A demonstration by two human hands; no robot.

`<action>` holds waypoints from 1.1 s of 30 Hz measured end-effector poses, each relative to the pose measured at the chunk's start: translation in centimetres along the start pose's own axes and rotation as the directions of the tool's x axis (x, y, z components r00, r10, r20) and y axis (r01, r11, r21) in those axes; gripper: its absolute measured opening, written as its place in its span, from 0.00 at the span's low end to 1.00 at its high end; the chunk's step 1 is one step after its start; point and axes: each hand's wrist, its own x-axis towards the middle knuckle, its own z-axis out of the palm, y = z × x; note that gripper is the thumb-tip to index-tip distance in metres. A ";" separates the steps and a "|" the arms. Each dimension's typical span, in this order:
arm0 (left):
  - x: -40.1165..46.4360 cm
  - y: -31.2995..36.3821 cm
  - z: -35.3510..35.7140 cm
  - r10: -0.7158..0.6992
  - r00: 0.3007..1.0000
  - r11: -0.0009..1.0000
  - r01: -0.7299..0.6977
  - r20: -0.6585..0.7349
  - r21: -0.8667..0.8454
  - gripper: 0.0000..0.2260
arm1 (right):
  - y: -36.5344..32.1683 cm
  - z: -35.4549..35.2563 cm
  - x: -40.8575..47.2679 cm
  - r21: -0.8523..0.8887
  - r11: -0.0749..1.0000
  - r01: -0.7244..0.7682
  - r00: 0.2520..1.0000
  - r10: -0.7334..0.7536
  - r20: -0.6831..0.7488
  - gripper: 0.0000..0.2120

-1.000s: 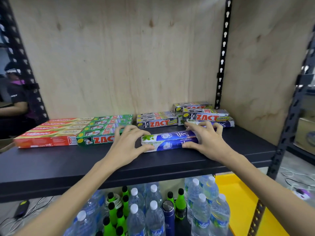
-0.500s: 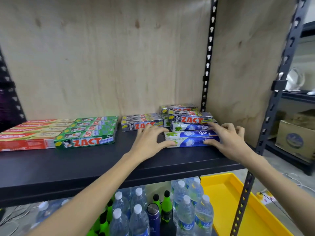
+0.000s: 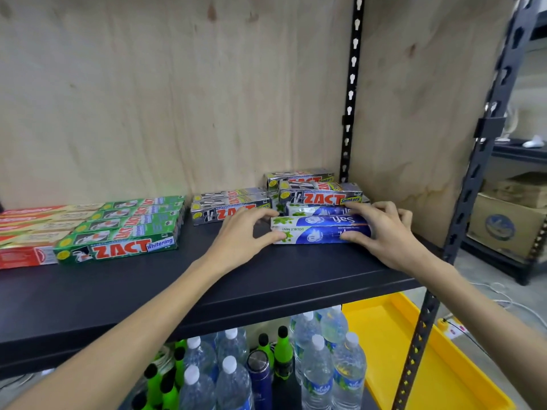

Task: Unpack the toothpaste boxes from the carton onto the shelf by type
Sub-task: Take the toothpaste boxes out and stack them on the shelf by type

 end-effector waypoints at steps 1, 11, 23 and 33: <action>0.1 -0.1 0.0 0.003 1.000 1.000 -0.003 -0.001 -0.005 0.25 | 0.0 0.0 0.0 0.012 1.000 0.002 1.000 -0.002 0.001 0.37; 0.4 -1.2 -1.0 0.037 0.967 0.999 -0.031 -0.254 0.028 0.17 | -2.9 -0.6 -0.2 0.083 0.995 0.055 0.993 -0.045 -0.111 0.30; 4.7 -9.2 -8.7 -0.246 0.968 0.938 0.227 0.041 0.262 0.33 | -10.3 3.0 11.7 -0.095 0.934 0.346 0.933 -0.353 -0.076 0.27; 6.7 -14.1 -11.8 -0.303 0.907 0.953 0.285 0.293 0.105 0.42 | -12.2 7.8 19.9 -0.076 0.958 0.276 0.914 -0.237 0.330 0.43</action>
